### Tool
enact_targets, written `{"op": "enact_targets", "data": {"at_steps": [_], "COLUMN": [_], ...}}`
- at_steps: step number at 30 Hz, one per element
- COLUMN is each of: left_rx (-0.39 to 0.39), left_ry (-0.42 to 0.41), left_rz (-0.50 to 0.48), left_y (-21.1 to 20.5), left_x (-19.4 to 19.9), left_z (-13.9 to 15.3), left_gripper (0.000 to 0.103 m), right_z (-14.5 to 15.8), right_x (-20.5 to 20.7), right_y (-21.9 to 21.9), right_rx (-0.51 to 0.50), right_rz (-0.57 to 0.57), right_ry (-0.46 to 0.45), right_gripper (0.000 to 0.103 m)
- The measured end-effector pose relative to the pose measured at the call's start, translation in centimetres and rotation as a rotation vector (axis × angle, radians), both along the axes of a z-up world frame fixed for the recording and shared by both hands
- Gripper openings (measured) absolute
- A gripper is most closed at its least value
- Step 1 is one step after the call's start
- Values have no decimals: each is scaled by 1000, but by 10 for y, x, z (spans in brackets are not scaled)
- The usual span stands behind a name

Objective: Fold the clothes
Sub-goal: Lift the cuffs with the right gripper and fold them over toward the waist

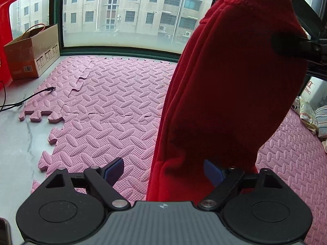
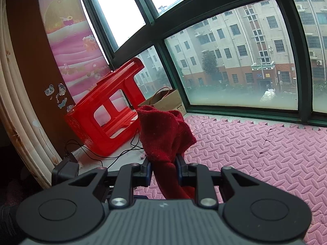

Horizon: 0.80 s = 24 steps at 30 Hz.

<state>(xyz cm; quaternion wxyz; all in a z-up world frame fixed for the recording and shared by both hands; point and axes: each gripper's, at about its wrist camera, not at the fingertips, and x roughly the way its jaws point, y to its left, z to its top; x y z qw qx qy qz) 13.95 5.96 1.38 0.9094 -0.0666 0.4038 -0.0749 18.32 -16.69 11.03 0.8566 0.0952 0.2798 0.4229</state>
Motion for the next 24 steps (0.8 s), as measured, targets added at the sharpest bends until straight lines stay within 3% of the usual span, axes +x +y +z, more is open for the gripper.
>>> {"op": "enact_targets", "data": {"at_steps": [10, 19, 24], "left_rx": [47, 68, 32], "left_ry": [73, 36, 48], "left_rz": [55, 43, 25], "left_y": [6, 12, 14], "left_x": [37, 36, 35], "left_z": [-31, -22, -25], "left_gripper": [86, 84, 84], "right_z": [-8, -12, -13], "right_x": [7, 11, 11], "right_y": [-4, -5, -4], "right_rx": [9, 10, -1], "right_rz": [8, -6, -11], "right_ry": [7, -3, -9], "right_gripper": [22, 22, 22]}}
